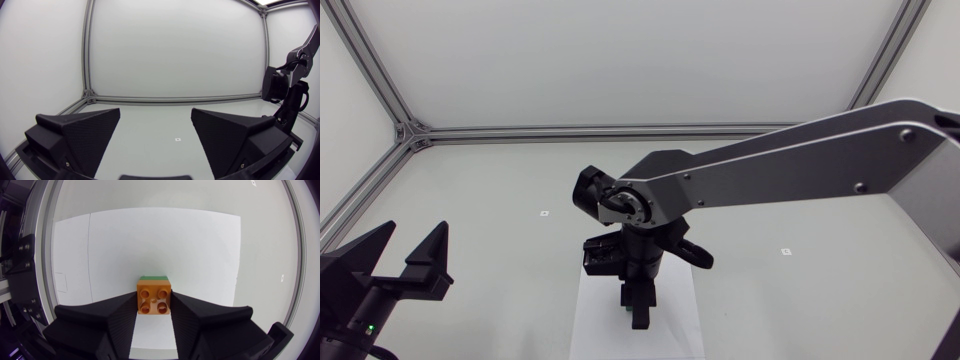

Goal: Pick up the orange 2x2 brick with the right arm and stack it on top of the green 2x2 brick in the center

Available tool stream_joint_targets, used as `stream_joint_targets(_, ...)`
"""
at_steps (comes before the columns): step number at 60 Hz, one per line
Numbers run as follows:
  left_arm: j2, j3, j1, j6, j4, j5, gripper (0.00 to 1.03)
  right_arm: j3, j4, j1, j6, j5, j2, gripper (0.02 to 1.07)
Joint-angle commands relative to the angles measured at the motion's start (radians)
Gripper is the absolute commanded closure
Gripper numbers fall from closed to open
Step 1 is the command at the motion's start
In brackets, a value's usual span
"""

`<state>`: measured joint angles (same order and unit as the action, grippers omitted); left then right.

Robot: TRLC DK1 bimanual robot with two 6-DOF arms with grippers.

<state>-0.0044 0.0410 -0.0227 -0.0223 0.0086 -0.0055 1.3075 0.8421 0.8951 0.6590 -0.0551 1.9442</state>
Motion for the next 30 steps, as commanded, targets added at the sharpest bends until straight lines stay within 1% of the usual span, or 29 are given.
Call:
stream_joint_targets(1, -0.008, -0.041, 0.003, 0.013, -0.015, 0.004, 0.04, -0.045, 0.041, 0.008, 0.005, 0.003, 0.053, 0.64)
stream_joint_targets(5, -0.008, -0.041, 0.003, 0.013, -0.015, 0.004, 0.04, -0.045, 0.041, 0.008, 0.002, 0.003, 0.052, 0.64)
stream_joint_targets(13, -0.008, -0.041, 0.003, 0.013, -0.013, 0.004, 0.04, -0.044, 0.041, 0.008, -0.001, 0.003, 0.048, 0.59)
stream_joint_targets(23, -0.008, -0.041, 0.003, 0.013, -0.015, 0.004, 0.04, -0.044, 0.041, 0.01, -0.002, 0.001, 0.044, 0.57)
stream_joint_targets(30, -0.008, -0.041, 0.003, 0.013, -0.015, 0.004, 0.04, -0.044, 0.041, 0.011, -0.002, 0.003, 0.039, 0.52)
